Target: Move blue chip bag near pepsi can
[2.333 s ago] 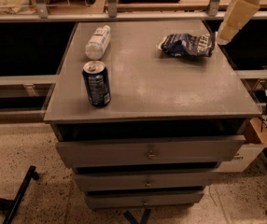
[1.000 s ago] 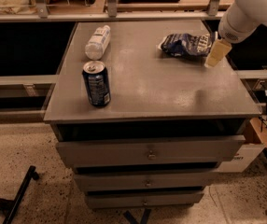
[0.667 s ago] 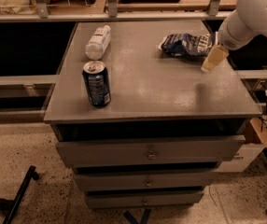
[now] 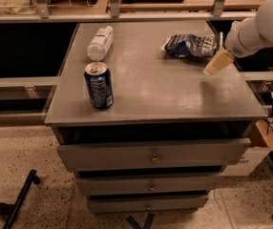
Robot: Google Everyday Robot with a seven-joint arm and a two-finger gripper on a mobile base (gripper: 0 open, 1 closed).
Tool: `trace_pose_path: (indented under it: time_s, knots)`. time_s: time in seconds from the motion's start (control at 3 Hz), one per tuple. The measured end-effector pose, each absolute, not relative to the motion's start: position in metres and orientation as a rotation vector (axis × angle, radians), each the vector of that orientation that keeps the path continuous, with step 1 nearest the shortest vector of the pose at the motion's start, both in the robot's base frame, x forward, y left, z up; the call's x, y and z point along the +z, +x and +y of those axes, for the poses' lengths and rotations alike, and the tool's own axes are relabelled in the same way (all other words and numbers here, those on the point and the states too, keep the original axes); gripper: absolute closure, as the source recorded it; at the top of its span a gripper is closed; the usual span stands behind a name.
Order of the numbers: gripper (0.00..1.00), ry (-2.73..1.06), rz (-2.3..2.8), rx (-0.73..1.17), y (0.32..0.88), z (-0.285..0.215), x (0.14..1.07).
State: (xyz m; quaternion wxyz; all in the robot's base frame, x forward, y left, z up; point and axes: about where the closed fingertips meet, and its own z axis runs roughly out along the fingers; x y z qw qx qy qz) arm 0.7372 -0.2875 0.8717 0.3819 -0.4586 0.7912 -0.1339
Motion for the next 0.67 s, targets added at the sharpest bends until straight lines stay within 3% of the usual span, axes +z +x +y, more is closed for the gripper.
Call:
trace_pose_path:
  time_s: [0.67]
  knots:
    - [0.41,-1.185,1.962,-0.285,0.7396,-0.2771,0.8639]
